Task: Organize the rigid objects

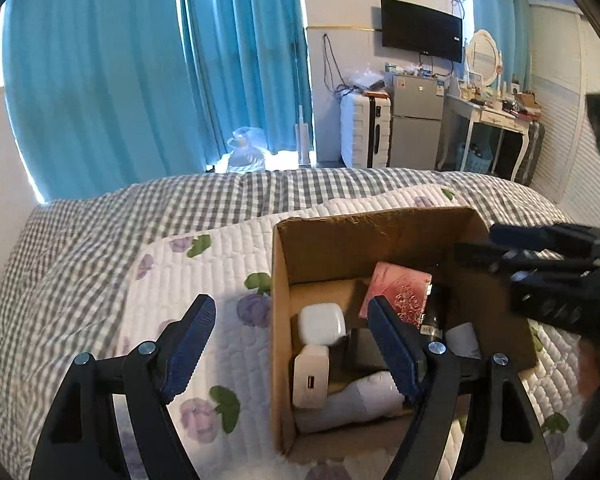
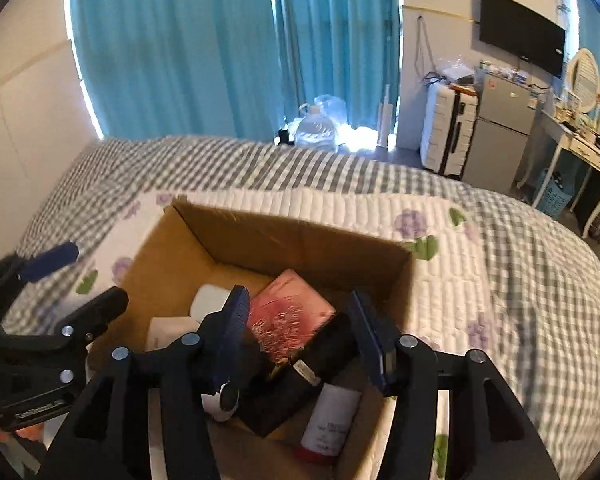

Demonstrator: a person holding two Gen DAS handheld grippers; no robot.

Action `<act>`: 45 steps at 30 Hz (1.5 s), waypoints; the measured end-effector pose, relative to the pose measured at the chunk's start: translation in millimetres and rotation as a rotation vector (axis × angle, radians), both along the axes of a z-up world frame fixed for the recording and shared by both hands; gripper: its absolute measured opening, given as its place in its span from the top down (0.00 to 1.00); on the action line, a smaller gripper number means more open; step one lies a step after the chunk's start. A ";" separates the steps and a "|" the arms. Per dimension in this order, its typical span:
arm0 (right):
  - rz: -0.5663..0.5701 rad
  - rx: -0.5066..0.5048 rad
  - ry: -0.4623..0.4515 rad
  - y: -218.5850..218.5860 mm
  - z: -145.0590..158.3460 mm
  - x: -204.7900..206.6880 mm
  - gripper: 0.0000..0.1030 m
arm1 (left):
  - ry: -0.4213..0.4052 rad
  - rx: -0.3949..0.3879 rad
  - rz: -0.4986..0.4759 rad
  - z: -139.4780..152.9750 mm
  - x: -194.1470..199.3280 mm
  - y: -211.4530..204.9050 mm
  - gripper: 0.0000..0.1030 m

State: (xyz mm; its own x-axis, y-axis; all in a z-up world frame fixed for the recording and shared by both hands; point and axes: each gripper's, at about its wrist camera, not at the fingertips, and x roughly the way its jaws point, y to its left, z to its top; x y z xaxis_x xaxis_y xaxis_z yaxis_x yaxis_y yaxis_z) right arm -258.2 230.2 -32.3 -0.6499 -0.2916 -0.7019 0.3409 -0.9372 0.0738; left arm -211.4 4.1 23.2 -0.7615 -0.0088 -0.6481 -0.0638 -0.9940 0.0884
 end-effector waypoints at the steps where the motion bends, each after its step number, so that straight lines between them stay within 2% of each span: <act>1: -0.002 -0.003 0.010 2.8 9.9 8.7 0.50 | 0.003 -0.002 0.003 4.7 4.2 -0.4 0.22; 7: -0.049 0.027 0.085 17.1 63.9 62.9 0.50 | 0.061 0.025 -0.010 52.5 50.4 1.4 0.22; 13: -0.118 0.143 0.224 22.1 130.9 142.6 0.50 | 0.183 0.003 -0.039 115.4 109.8 6.7 0.22; 15: -0.135 0.150 0.254 21.4 146.3 164.1 0.48 | 0.224 0.000 -0.042 133.0 129.0 6.4 0.13; 19: -0.166 0.123 0.300 23.7 169.8 205.2 0.28 | 0.293 0.013 -0.058 154.2 166.3 2.4 0.10; 23: -0.208 0.112 0.369 26.0 178.7 238.7 0.08 | 0.352 0.006 -0.058 161.5 195.8 -3.2 0.00; 26: -0.226 0.104 0.403 28.1 174.4 250.8 0.00 | 0.379 0.023 -0.038 156.0 208.5 -7.9 0.00; 32: -0.258 0.056 0.422 37.1 146.1 261.1 0.00 | 0.436 0.025 -0.019 122.2 216.3 -1.7 0.00; 36: -0.243 -0.011 0.442 41.4 106.5 257.8 0.00 | 0.428 0.027 0.002 82.4 205.1 4.5 0.00; 41: -0.272 -0.038 0.439 45.5 49.1 241.4 0.00 | 0.378 0.016 -0.018 34.9 189.3 11.3 0.00; 43: -0.273 0.000 0.477 42.9 25.0 237.4 0.00 | 0.368 0.009 -0.018 20.0 185.3 13.2 0.00; 45: -0.270 0.037 0.460 38.8 6.8 232.7 0.00 | 0.363 0.014 -0.004 6.0 185.8 11.5 0.00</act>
